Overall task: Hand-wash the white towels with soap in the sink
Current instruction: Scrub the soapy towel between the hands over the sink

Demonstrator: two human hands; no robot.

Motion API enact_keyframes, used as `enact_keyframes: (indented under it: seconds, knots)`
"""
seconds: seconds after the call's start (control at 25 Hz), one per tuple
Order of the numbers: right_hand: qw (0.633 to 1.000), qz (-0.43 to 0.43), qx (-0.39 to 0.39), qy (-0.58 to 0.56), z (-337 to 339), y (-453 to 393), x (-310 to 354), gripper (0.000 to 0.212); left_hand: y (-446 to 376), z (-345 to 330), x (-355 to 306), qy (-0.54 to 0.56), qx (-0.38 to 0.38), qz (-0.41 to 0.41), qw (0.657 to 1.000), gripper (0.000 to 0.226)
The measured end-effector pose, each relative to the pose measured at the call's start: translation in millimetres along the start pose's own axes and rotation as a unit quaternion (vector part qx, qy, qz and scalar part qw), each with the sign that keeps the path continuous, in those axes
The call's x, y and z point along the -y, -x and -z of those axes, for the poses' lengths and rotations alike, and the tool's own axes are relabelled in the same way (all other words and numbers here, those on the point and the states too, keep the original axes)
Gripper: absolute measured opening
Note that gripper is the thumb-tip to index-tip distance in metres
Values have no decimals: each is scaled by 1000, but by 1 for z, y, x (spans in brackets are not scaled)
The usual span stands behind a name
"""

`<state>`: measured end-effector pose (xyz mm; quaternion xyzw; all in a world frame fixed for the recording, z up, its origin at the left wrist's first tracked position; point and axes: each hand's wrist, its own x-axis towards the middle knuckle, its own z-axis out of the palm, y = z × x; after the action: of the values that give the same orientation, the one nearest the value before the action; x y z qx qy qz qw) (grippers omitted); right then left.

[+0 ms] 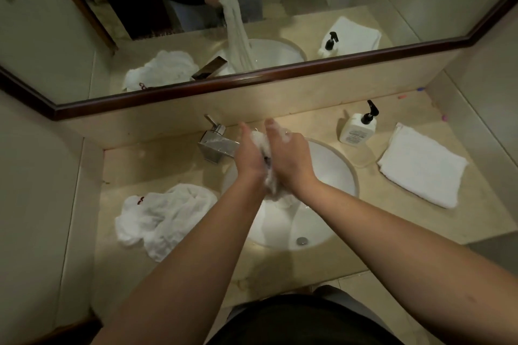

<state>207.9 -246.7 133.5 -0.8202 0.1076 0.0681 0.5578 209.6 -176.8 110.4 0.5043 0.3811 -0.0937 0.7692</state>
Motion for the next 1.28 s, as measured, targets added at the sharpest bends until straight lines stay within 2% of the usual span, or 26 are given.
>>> enact_keyframes:
  seconds: [0.12,0.16,0.28,0.36,0.44,0.56,0.64,0.76,0.84,0.92,0.96,1.04,1.16,1.28]
  knots:
    - [995,-57,-82,-27,-2,-17,1,49,5,-5,8,-95,-11,-25,995,48]
    - [995,-57,-79,-33,-7,-15,-2,46,2,-2,4,-99,-15,-28,995,49]
    - [999,-29,-3,15,-27,-4,-10,44,-12,13,-15,-89,-17,-1,996,65]
    - [998,-47,-48,-9,-25,-14,-5,54,-9,16,-10,-101,-9,-11,995,70]
    - [996,-44,-76,-30,-26,-19,-1,55,-3,17,-3,-124,-15,-34,992,69]
    - [999,-3,24,43,-44,-4,-13,48,-13,36,-13,-61,-62,-3,996,60]
    - [997,-2,26,67,-44,-5,-21,57,-15,48,-17,-51,-50,-9,997,61]
    - [999,0,16,51,-35,-22,-18,57,-7,57,-5,-111,-15,-40,993,50]
    - [996,11,66,61,-35,-20,-16,53,-4,67,-1,-114,13,-49,992,54]
    - [990,-42,133,19,-41,-16,-17,62,-6,82,4,-83,34,-61,994,69]
    - [984,-76,159,-13,-44,-17,-19,69,-6,89,6,-65,30,-64,995,70]
    - [968,-118,215,-60,-47,-21,-23,68,-4,98,13,-73,2,-70,995,56]
    - [919,-169,331,-134,-49,-30,-31,66,-4,106,19,-81,-62,-74,992,43]
    - [904,-152,390,-88,-50,-47,-38,64,-11,109,20,-71,-114,-62,989,26]
